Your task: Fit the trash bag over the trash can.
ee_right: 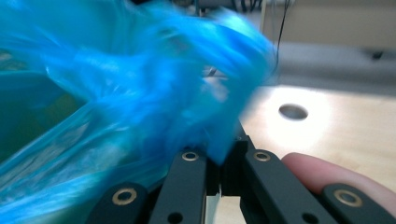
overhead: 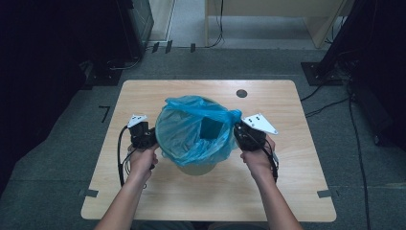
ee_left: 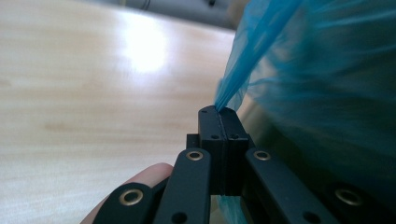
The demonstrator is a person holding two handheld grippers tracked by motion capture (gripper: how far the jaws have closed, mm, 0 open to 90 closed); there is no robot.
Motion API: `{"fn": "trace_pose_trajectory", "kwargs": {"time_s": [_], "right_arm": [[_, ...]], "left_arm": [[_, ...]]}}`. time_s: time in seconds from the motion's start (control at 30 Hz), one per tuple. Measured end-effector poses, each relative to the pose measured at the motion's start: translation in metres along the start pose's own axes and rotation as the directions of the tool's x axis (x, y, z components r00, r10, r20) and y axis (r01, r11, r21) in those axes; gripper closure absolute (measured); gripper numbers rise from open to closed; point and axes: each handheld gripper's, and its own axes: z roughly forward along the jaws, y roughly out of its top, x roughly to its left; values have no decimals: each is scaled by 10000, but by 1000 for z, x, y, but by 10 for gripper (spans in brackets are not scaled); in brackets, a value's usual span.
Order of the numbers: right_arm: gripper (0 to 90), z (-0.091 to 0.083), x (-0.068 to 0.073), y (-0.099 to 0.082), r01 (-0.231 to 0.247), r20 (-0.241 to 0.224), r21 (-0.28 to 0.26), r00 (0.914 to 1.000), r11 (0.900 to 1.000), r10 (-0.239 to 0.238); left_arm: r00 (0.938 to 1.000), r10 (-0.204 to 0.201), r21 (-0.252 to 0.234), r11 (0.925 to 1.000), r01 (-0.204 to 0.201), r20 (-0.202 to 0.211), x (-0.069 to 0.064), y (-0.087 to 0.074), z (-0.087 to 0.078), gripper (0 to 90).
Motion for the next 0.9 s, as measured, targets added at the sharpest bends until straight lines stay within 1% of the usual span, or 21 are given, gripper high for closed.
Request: {"fn": "trace_pose_trajectory", "kwargs": {"time_s": [0.03,0.07,0.1,0.13,0.17,0.23,0.27,0.37,0.4,0.43,0.47,0.53,0.57,0.63,0.67,0.7,0.77,0.8,0.83,0.87,0.9], "right_arm": [[894,-3,1,3,181,36,-134,9998,9997,-180],[894,-3,1,3,181,36,-134,9998,9997,-180],[889,-7,1,10,531,83,-277,9986,9982,-529],[889,-7,1,10,531,83,-277,9986,9982,-529],[892,-3,0,14,734,203,-134,9971,9972,-731],[898,8,-4,12,628,199,306,9978,9976,-634],[898,8,-4,12,628,199,306,9978,9976,-634],[900,29,-12,-5,220,15,1263,9997,9917,-224],[900,29,-12,-5,220,15,1263,9997,9917,-224],[900,34,-11,-17,338,-25,1516,9994,9879,-338],[900,36,-11,-23,376,9,1668,9993,9853,-383],[900,38,-12,-29,381,72,1786,9992,9832,-400],[900,39,-15,-41,241,114,1865,9996,9822,-267],[900,36,-19,-51,60,175,1890,9998,9820,-95],[900,33,-22,-53,-56,262,1775,9997,9841,10],[900,28,-25,-53,-315,373,1511,9990,9880,262],[875,14,-33,-46,-1029,370,805,9943,9914,1002],[856,7,-36,-39,-1203,345,396,9923,9919,1189],[856,7,-36,-39,-1203,345,396,9923,9919,1189],[838,-1,-38,-32,-1312,292,10,9909,9914,1311],[802,-17,-37,-16,-1374,89,-759,9903,9876,1385]], "left_arm": [[9999,70,541,9985,-65,-103,5,-4,11,900],[9999,70,541,9985,-65,-103,5,-4,11,900],[9994,257,933,9954,-234,-233,7,-9,18,900],[9994,257,933,9954,-234,-233,7,-9,18,900],[9991,285,1111,9935,-247,-323,9,-11,21,900],[9995,133,1406,9900,-93,-274,10,-17,26,900],[9995,133,1406,9900,-93,-274,10,-17,26,900],[9999,12,1150,9934,4,-139,10,-18,21,882],[9998,120,999,9949,-102,-172,8,-17,18,882],[9993,339,782,9964,-325,-163,7,-16,12,871],[9993,334,626,9975,-324,-144,7,-16,10,869],[9994,339,465,9984,-335,-76,7,-16,7,863],[9993,354,367,9987,-351,-90,8,-15,4,858],[9997,227,101,9997,-227,6,9,-14,-1,824],[9996,206,-228,9995,-202,172,10,-14,-7,813],[9996,206,-228,9995,-202,172,10,-14,-7,806],[9990,315,-611,9977,-296,302,8,-14,-16,801],[9988,344,-703,9970,-319,349,7,-14,-18,801],[9988,344,-703,9970,-319,349,7,-14,-18,800],[9986,370,-806,9962,-339,375,6,-15,-21,800],[9986,376,-944,9950,-340,365,5,-15,-24,800]]}}
